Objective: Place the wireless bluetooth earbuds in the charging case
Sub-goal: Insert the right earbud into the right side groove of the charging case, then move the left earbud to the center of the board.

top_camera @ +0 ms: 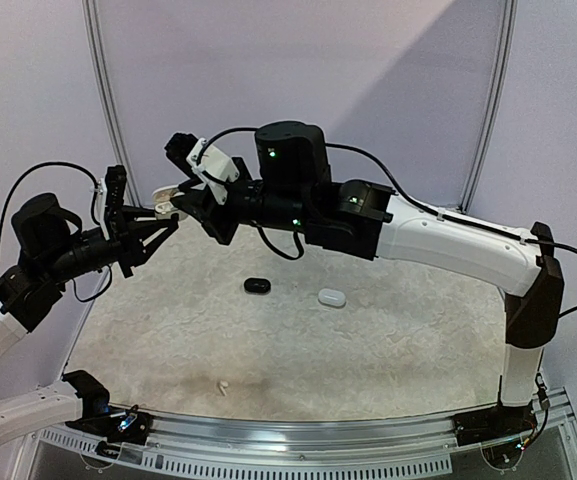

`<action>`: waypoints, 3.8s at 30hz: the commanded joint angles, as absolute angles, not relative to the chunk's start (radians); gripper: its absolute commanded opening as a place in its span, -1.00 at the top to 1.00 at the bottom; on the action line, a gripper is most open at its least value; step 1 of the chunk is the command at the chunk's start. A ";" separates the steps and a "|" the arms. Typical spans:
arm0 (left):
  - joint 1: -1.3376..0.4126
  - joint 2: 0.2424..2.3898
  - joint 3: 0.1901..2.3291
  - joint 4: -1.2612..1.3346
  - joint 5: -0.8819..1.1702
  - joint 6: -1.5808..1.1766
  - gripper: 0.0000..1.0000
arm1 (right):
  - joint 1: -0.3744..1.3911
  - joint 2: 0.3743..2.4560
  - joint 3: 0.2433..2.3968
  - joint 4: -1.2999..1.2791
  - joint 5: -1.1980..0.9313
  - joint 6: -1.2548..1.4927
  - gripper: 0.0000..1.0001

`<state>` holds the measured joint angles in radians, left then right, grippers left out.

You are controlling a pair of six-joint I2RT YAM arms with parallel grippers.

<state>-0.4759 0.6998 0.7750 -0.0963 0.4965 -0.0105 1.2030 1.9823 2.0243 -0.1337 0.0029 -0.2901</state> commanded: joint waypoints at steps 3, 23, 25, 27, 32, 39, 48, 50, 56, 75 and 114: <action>-0.486 0.690 0.802 -0.049 0.512 -0.027 1.00 | 1.207 2.013 2.039 -0.180 0.028 -0.254 0.54; -0.478 0.695 0.773 -0.107 0.359 -0.197 1.00 | 1.192 1.912 2.072 -0.068 -0.020 -0.065 -0.07; -0.471 0.693 0.773 -0.124 0.333 -0.203 1.00 | 1.184 1.889 2.071 -0.079 0.025 -0.014 -0.12; -0.462 0.692 0.773 -0.144 0.304 -0.206 1.00 | 1.183 1.882 2.077 -0.137 0.121 0.041 -0.16; -0.414 0.667 0.771 -0.201 0.234 -0.208 1.00 | 1.180 1.928 2.100 -0.459 0.362 0.224 -0.14; -0.338 0.624 0.760 -0.256 0.215 -0.191 1.00 | 1.181 2.196 2.308 -0.940 0.227 0.472 -0.16; -0.317 0.613 0.739 -0.255 0.237 -0.198 1.00 | 1.263 2.452 2.384 -0.989 0.033 0.505 -0.32; -0.317 0.611 0.737 -0.249 0.248 -0.202 1.00 | 1.284 2.492 2.384 -0.962 0.012 0.503 -0.32; -0.317 0.614 0.732 -0.235 0.266 -0.212 1.00 | 1.309 2.565 2.398 -0.973 0.049 0.497 -0.30; -0.317 0.590 0.722 -0.233 0.268 -0.216 1.00 | 1.366 2.641 2.401 -1.022 0.073 0.410 0.03; -0.318 0.600 0.736 -0.253 0.324 -0.201 1.00 | 1.268 2.234 1.586 -0.984 0.251 0.849 0.75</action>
